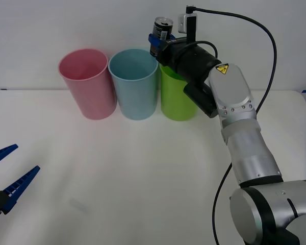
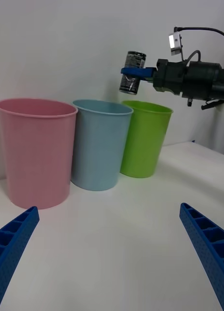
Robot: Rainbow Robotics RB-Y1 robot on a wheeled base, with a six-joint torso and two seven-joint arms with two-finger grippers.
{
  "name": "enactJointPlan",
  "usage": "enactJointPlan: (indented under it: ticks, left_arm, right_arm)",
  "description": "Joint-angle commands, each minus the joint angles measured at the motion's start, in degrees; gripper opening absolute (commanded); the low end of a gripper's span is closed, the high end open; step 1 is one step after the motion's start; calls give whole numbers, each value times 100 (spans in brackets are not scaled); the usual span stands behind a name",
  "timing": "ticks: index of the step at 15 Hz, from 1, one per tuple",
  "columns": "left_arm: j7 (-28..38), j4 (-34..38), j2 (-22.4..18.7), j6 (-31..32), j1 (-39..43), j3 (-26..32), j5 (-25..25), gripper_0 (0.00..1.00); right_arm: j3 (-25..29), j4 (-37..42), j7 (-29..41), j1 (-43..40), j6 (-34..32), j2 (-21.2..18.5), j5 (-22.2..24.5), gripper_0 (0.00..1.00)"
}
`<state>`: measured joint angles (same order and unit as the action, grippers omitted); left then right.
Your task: Grasp the object on the table and drop it into the matching bin: aluminum can to the light blue bin, PET bottle to the pink bin.
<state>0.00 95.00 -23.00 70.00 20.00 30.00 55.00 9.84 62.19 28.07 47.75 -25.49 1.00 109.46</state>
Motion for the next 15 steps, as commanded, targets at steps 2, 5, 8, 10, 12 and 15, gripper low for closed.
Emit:
enactJointPlan:
  ticks: [2, 5, 8, 10, 12, 15]
  left_arm:
    - [0, 0, 0, 0, 0, 0, 0, 100]
    - [0, 0, 0, 0, 0, 0, 0, 100]
    - [0, 0, 0, 0, 0, 0, 0, 100]
    - [0, 0, 0, 0, 0, 0, 0, 100]
    - [0, 0, 0, 0, 0, 0, 0, 100]
    - [0, 0, 0, 0, 0, 0, 0, 100]
  right_arm:
    - [-35, -225, -29, 138, 26, 0, -30, 0]
    - [-202, -357, -38, 200, 140, 0, -109, 0]
    - [-492, -357, -38, 200, 193, 0, -355, 0]
    - [-694, -410, -38, 200, 255, 0, -531, 0]
    - [-887, -419, -38, 200, 404, 0, -619, 0]
    - [-966, -419, -38, 200, 404, 0, -671, 0]
